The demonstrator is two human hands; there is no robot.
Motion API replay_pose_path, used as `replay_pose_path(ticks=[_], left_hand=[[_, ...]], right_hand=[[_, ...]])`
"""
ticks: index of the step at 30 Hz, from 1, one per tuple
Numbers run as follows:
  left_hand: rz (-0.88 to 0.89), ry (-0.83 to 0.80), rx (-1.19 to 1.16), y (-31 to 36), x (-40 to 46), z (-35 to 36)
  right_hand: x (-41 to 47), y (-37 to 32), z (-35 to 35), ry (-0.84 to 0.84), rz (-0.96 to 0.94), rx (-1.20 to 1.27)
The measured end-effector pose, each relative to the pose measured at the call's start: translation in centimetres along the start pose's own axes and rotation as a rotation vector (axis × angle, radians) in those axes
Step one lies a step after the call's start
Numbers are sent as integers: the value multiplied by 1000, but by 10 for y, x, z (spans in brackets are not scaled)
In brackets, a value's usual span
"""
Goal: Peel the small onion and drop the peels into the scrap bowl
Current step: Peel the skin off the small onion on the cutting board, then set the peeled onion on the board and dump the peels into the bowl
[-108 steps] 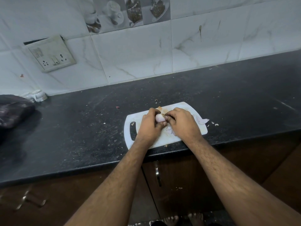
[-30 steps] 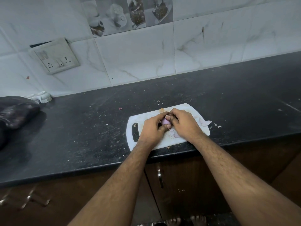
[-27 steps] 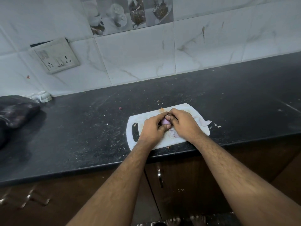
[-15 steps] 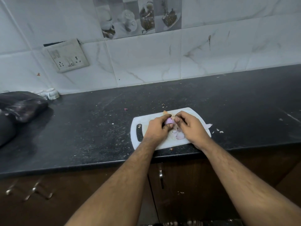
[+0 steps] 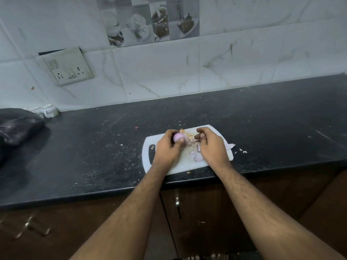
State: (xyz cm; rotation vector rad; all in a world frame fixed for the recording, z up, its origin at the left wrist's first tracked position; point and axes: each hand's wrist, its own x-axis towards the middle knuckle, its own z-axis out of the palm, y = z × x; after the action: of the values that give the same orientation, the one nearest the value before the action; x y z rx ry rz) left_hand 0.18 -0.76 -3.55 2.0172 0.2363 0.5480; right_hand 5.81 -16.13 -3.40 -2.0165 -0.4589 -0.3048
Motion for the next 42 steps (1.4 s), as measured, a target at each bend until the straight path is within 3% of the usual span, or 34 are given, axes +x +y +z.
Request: replay_pose_path(ticks=[3, 8, 10, 12, 14, 17, 21, 25, 27, 30, 35, 42], left_hand=[[-53, 63, -45, 3, -2, -3], [-58, 49, -35, 11, -5, -4], [-42, 23, -17, 13, -3, -4], [-31, -9, -1, 13, -1, -4], [-30, -40, 1, 12, 1, -4], [-23, -54, -23, 12, 3, -6], [-62, 1, -84, 7, 6, -10], [-104, 123, -75, -2, 3, -12], [-136, 145, -47, -7, 10, -11], [-109, 117, 21, -8, 17, -7], [-83, 145, 61, -5, 16, -4], [-65, 158, 104, -10, 18, -3]], right_hand=[[-4, -2, -2, 83, -53, -67], [0, 0, -22, 304, -85, -469], [6, 4, -30, 194, 44, -480], [11, 6, -30, -18, 163, -407], [8, 5, -22, -184, 118, -441], [1, -4, -3, -218, 21, -416], [1, -19, 13, -294, 74, -121], [16, -21, 1, -99, 90, 0], [38, -15, -3, -85, 120, -1], [67, -7, 4, -270, 230, 31], [84, -4, 29, -603, 168, 8], [59, -4, 2, -764, 122, 54]])
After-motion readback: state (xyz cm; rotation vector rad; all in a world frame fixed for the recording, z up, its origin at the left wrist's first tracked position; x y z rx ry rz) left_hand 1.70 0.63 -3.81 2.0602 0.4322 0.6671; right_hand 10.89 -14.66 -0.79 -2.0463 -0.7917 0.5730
